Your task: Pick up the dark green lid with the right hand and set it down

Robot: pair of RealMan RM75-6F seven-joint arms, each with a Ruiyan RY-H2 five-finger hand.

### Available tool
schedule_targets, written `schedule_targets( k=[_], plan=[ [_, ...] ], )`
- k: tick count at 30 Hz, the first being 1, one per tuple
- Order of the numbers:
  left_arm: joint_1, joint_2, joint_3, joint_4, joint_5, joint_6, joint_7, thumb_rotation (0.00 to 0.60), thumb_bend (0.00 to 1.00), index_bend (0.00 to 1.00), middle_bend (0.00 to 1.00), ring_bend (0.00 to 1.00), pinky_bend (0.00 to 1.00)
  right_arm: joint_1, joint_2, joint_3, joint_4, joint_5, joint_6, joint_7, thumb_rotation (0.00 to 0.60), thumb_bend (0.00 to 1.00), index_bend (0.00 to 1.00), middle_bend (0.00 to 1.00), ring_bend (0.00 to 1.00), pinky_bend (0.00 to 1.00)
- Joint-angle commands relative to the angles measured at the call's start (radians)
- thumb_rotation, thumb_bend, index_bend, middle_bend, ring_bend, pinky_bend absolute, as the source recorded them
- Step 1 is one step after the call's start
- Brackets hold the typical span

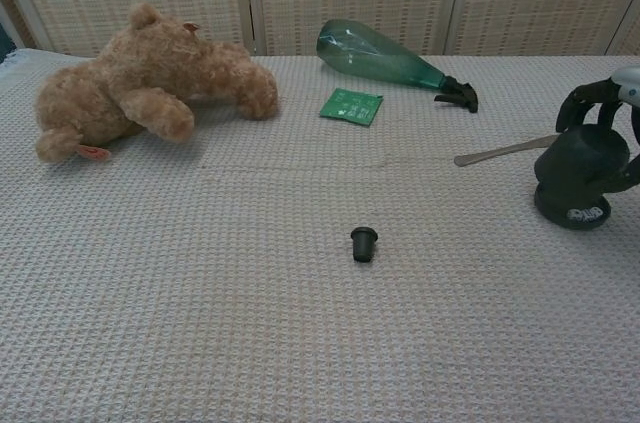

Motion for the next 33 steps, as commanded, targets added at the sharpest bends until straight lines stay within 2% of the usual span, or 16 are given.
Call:
schedule_targets(
  k=[1, 6, 13, 16, 19, 23, 26, 28, 31, 33],
  plan=[
    [0.001, 0.001, 0.0, 0.0, 0.001, 0.002, -0.001, 0.6, 0.53, 0.49, 0.1, 0.1, 0.31, -0.049, 0.069, -0.033, -0.082, -0.048, 0.048, 0.008, 0.6, 0.09, 0.37, 0.4, 0.5, 0.57],
    [0.001, 0.0, 0.0, 0.001, 0.004, 0.005, -0.005, 0.6, 0.53, 0.49, 0.1, 0.1, 0.31, -0.087, 0.165, -0.086, -0.175, 0.0, 0.01, -0.069, 0.6, 0.09, 0.37, 0.4, 0.5, 0.57],
    [-0.001, -0.002, 0.001, 0.001, 0.002, -0.002, 0.0, 0.6, 0.54, 0.49, 0.1, 0.1, 0.31, -0.087, 0.211, -0.119, -0.202, 0.077, -0.085, -0.134, 0.6, 0.09, 0.36, 0.4, 0.47, 0.57],
    [-0.002, -0.002, 0.001, 0.001, 0.001, -0.004, -0.001, 0.6, 0.53, 0.49, 0.1, 0.1, 0.31, -0.071, 0.225, -0.125, -0.204, 0.118, -0.146, -0.147, 0.6, 0.09, 0.3, 0.38, 0.39, 0.57],
    [-0.002, -0.001, 0.0, 0.001, -0.001, -0.005, -0.003, 0.6, 0.53, 0.49, 0.1, 0.1, 0.31, -0.056, 0.245, -0.13, -0.213, 0.148, -0.194, -0.154, 0.6, 0.09, 0.2, 0.27, 0.25, 0.51],
    [-0.003, 0.001, -0.001, 0.002, 0.0, -0.005, -0.008, 0.6, 0.54, 0.49, 0.1, 0.1, 0.31, -0.054, 0.282, -0.139, -0.244, 0.133, -0.213, -0.14, 0.6, 0.09, 0.02, 0.06, 0.04, 0.29],
    [-0.003, 0.001, -0.001, 0.003, -0.001, -0.004, -0.012, 0.6, 0.53, 0.49, 0.1, 0.1, 0.31, -0.079, 0.313, -0.143, -0.274, 0.052, -0.167, -0.085, 0.6, 0.09, 0.0, 0.0, 0.0, 0.18],
    [-0.003, 0.001, -0.002, 0.004, 0.0, -0.004, -0.015, 0.6, 0.53, 0.49, 0.1, 0.1, 0.31, -0.119, 0.33, -0.148, -0.289, -0.036, -0.087, -0.03, 0.6, 0.09, 0.0, 0.0, 0.0, 0.16],
    [-0.004, 0.001, -0.002, 0.005, -0.001, -0.005, -0.017, 0.6, 0.53, 0.49, 0.1, 0.1, 0.31, -0.204, 0.319, -0.15, -0.268, -0.16, 0.097, 0.036, 0.6, 0.09, 0.0, 0.0, 0.0, 0.15],
    [-0.003, 0.002, -0.002, 0.005, 0.0, -0.004, -0.016, 0.6, 0.53, 0.49, 0.1, 0.1, 0.31, -0.274, 0.275, -0.14, -0.209, -0.22, 0.254, 0.031, 0.6, 0.09, 0.0, 0.0, 0.0, 0.15]
  ],
)
